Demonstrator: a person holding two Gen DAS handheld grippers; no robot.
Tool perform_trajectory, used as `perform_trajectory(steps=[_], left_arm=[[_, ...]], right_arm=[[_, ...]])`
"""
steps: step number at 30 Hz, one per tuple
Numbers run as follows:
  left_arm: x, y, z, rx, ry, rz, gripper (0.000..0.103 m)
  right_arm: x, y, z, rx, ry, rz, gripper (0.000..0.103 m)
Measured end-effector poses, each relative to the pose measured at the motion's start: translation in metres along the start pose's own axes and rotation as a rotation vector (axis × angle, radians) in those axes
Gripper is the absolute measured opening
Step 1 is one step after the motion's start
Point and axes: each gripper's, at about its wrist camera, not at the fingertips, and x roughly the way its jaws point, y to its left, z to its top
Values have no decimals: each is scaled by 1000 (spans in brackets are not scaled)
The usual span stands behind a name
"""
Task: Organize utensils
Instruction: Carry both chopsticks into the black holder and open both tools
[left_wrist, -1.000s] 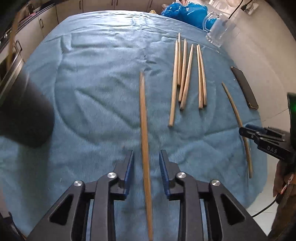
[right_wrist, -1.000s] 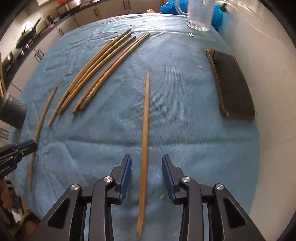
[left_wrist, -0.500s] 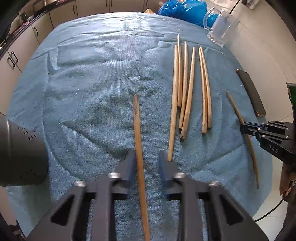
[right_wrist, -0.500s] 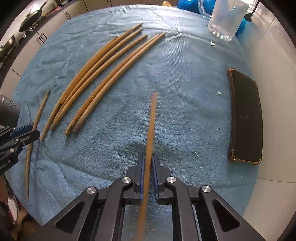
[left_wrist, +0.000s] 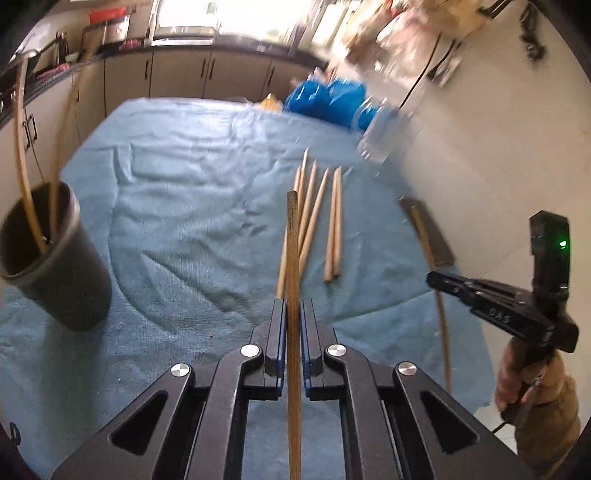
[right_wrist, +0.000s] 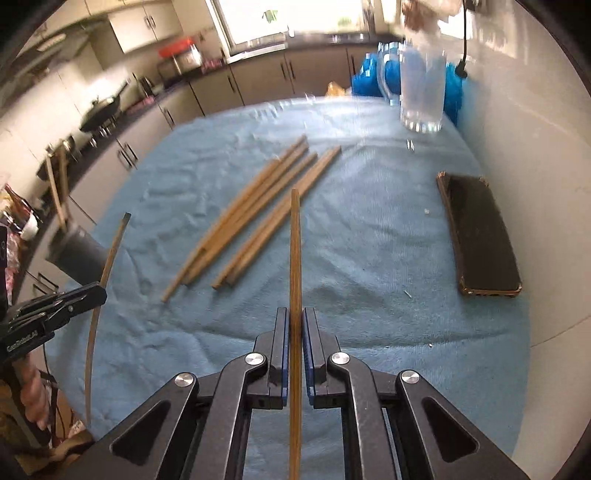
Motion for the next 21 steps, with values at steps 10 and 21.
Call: perform_trajectory(steps=[10,21], left_arm=[[-62,-8,-13,29,-176,4,7],[-118,15,-14,-33,-359,40,7]], right_arm=[[-50,35,-7,-4,-179,75,7],[-72,92,-10,-89,-316,139,7]])
